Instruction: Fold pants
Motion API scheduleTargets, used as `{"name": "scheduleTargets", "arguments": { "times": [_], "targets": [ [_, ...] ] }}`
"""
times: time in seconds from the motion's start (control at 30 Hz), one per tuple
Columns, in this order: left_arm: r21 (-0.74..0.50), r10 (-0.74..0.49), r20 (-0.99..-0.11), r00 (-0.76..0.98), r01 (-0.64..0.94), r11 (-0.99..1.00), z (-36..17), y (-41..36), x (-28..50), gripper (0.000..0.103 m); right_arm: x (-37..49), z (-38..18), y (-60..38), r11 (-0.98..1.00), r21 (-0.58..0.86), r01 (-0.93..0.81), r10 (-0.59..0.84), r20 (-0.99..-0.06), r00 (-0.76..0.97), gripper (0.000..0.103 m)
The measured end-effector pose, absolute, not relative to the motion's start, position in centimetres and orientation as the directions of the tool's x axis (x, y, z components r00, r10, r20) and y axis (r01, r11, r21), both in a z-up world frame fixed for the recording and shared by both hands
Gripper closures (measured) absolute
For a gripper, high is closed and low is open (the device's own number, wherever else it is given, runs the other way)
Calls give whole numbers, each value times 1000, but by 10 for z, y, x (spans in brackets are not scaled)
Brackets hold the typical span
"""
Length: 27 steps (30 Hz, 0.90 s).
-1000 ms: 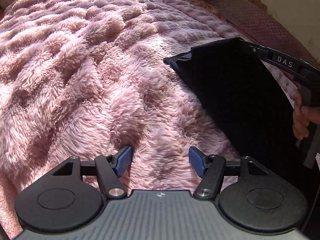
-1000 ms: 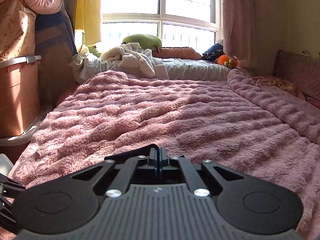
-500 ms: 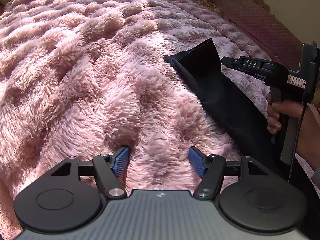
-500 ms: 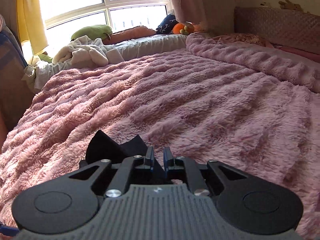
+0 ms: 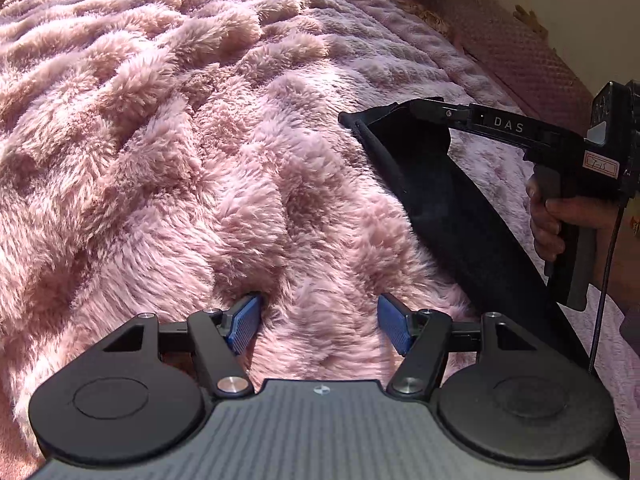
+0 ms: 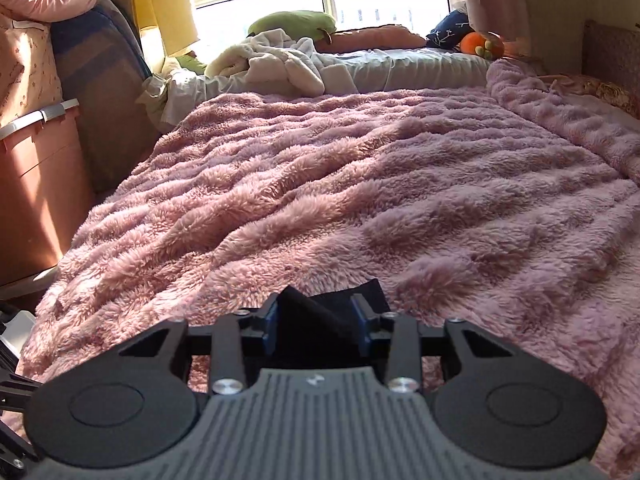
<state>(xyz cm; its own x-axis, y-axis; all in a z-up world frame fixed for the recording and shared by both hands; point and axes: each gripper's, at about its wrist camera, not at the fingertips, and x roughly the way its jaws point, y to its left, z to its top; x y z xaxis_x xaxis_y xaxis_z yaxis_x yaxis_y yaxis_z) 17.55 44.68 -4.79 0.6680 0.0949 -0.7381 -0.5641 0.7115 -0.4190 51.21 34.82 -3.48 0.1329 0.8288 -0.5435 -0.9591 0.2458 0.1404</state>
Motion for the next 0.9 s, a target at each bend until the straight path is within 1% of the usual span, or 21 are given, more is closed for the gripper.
{"name": "scheduleTargets", "arguments": {
  "times": [0.03, 0.07, 0.1, 0.2, 0.27, 0.3, 0.37, 0.43, 0.47, 0.5, 0.53, 0.57, 0.6, 0.63, 0.7, 0.73, 0.77, 0.83, 0.9],
  "targets": [
    [-425, 90, -738, 668, -565, 707, -49, 448, 177, 28, 515, -35, 350, 244, 136, -960, 829, -543, 134, 103],
    [-431, 87, -738, 669, -566, 703, -49, 449, 178, 27, 520, -34, 349, 233, 170, -958, 840, -531, 110, 103],
    [-436, 85, -736, 671, -567, 699, -50, 449, 179, 27, 525, -32, 348, 220, 222, -950, 859, -505, 81, 103],
    [-436, 89, -736, 671, -571, 696, -50, 449, 182, 25, 536, -21, 344, 194, 305, -932, 905, -422, 50, 103],
    [-415, 104, -739, 665, -572, 708, -50, 445, 184, 25, 545, -19, 348, 205, 327, -922, 910, -410, 57, 103],
    [-398, 115, -741, 661, -571, 718, -50, 443, 186, 25, 551, -22, 352, 235, 328, -915, 903, -422, 80, 103],
    [-371, 131, -744, 655, -568, 734, -50, 439, 189, 24, 558, -36, 366, 294, 309, -904, 865, -488, 115, 103],
    [-360, 138, -746, 651, -569, 739, -51, 437, 192, 24, 556, -52, 381, 357, 245, -902, 802, -575, 161, 103],
    [-355, 142, -747, 649, -571, 740, -51, 436, 193, 23, 554, -60, 387, 398, 189, -898, 755, -623, 203, 100],
    [-350, 147, -747, 648, -572, 742, -51, 435, 194, 23, 552, -65, 390, 438, 140, -888, 720, -646, 253, 95],
    [-345, 150, -747, 648, -571, 745, -51, 434, 194, 23, 552, -67, 387, 470, 131, -873, 715, -637, 290, 84],
    [-342, 152, -747, 648, -570, 747, -51, 434, 194, 23, 551, -64, 382, 504, 130, -854, 714, -619, 327, 76],
    [-344, 151, -746, 649, -569, 747, -51, 434, 193, 23, 549, -60, 376, 553, 108, -826, 702, -595, 392, 57],
    [-348, 149, -744, 651, -569, 745, -51, 435, 193, 23, 547, -54, 370, 592, 85, -801, 690, -568, 449, 46],
    [-362, 148, -744, 651, -579, 730, -50, 437, 192, 24, 539, -41, 355, 617, 58, -785, 685, -530, 500, 46],
    [-375, 145, -743, 654, -585, 719, -50, 440, 193, 24, 532, -35, 348, 604, 59, -795, 700, -517, 493, 49],
    [-394, 137, -742, 656, -593, 702, -50, 443, 193, 24, 527, -32, 342, 588, 64, -806, 714, -509, 480, 50],
    [-447, 116, -739, 664, -612, 653, -47, 455, 195, 26, 509, -24, 333, 541, 83, -837, 747, -504, 433, 58],
    [-479, 111, -730, 674, -621, 620, -44, 465, 197, 27, 486, -21, 332, 484, 96, -870, 773, -511, 375, 60]
  ]
}}
